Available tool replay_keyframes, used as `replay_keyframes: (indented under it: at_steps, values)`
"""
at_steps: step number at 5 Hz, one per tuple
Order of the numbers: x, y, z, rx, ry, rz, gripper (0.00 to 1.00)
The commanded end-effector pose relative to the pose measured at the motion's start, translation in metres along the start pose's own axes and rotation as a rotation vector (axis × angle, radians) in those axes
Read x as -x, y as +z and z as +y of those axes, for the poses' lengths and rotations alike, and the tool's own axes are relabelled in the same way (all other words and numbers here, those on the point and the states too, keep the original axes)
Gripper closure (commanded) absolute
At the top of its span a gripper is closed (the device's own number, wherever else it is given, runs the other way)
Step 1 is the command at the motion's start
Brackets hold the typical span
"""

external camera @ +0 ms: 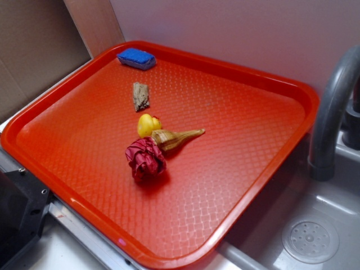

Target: Grab the wood chip.

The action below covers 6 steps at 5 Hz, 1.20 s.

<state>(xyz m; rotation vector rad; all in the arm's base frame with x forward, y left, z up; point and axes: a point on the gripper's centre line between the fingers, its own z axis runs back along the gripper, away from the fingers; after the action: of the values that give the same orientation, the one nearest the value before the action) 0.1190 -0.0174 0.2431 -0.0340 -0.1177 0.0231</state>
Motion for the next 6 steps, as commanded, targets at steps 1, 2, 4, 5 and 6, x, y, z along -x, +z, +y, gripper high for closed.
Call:
replay_keyframes:
  at_steps: [1,2,4,5,6]
  values:
    - [0.0,0.0,0.0,0.0,0.0,0.0,0.0]
    - [-0.046,-0.04,0.006,0.055,0.261,0.022,0.0]
    - [-0.132,-0.119,0.048,0.136,0.735,-0.052,0.0]
    - [-0.176,-0.159,0.057,0.095,0.755,-0.065,0.0]
    - [-0.182,-0.186,0.065,0.02,0.757,-0.042,0.0]
